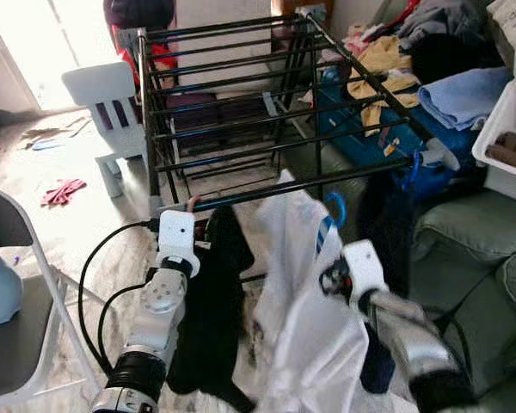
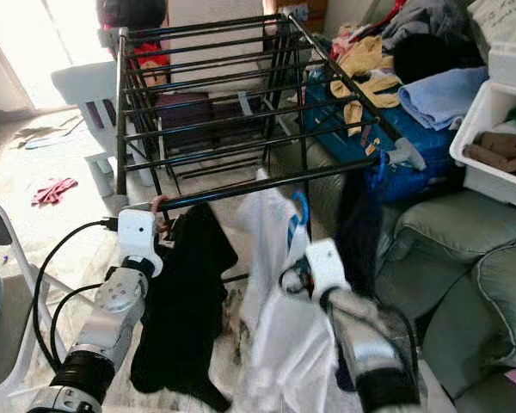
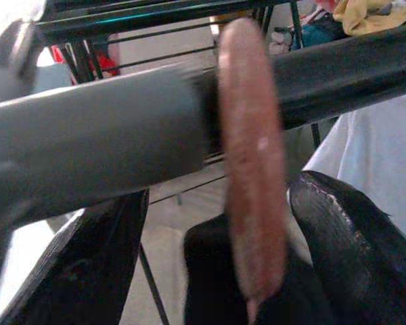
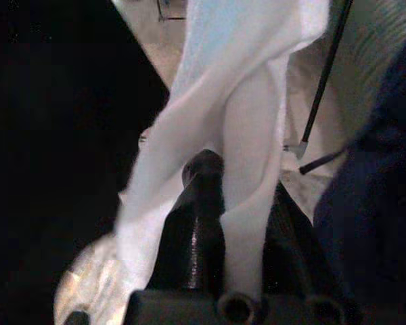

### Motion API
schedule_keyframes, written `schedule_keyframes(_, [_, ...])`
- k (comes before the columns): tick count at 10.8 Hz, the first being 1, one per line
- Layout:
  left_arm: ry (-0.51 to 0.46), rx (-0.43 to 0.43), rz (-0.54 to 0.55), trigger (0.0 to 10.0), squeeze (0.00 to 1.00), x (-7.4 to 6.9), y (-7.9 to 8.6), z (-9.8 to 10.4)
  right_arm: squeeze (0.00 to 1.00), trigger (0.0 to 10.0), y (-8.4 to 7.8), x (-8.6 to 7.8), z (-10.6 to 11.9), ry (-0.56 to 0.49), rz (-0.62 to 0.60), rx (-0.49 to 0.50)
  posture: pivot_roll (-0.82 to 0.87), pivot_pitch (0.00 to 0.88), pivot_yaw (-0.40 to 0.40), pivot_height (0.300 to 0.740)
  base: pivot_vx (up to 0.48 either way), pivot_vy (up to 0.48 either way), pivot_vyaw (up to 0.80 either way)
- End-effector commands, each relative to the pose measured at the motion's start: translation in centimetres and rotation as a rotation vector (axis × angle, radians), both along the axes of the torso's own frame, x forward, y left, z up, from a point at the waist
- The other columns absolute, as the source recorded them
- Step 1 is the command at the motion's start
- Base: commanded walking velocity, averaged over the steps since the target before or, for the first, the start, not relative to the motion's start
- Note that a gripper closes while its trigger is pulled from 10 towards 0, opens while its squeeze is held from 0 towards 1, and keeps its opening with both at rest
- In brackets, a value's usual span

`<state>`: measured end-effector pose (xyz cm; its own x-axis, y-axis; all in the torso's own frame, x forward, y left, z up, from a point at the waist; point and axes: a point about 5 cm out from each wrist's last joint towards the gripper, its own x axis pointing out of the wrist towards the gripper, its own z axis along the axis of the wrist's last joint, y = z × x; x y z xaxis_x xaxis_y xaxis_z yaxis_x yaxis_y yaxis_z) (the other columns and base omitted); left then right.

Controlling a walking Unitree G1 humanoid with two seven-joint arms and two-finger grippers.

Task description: Hang hanger

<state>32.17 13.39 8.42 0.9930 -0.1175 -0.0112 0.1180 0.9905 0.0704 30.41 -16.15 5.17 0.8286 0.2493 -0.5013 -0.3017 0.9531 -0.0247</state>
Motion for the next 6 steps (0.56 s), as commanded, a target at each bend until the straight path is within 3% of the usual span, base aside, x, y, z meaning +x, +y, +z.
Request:
schedule_keyframes(1, [-0.011,0.001,-0.006,10.0,0.00,0.0,0.2,0.3,0.00,10.0,0.3,1.4,1.8,-0.046,0.001,0.038,-0.16,0.000,0.066,0.740,0.000,0.000,0.00])
schedule_keyframes(4, [-0.018,-0.005,-0.018,10.0,0.00,0.0,0.0,0.5,0.00,10.0,1.1,5.1,5.4,-0.114,0.053,0.039,-0.16,0.000,0.065,0.740,0.000,0.000,0.00])
schedule_keyframes(6, [-0.010,-0.002,-0.014,10.0,0.00,-0.1,0.2,0.3,0.00,10.0,1.7,5.9,5.4,-0.048,0.074,0.064,-0.15,0.000,0.057,0.740,0.000,0.000,0.00])
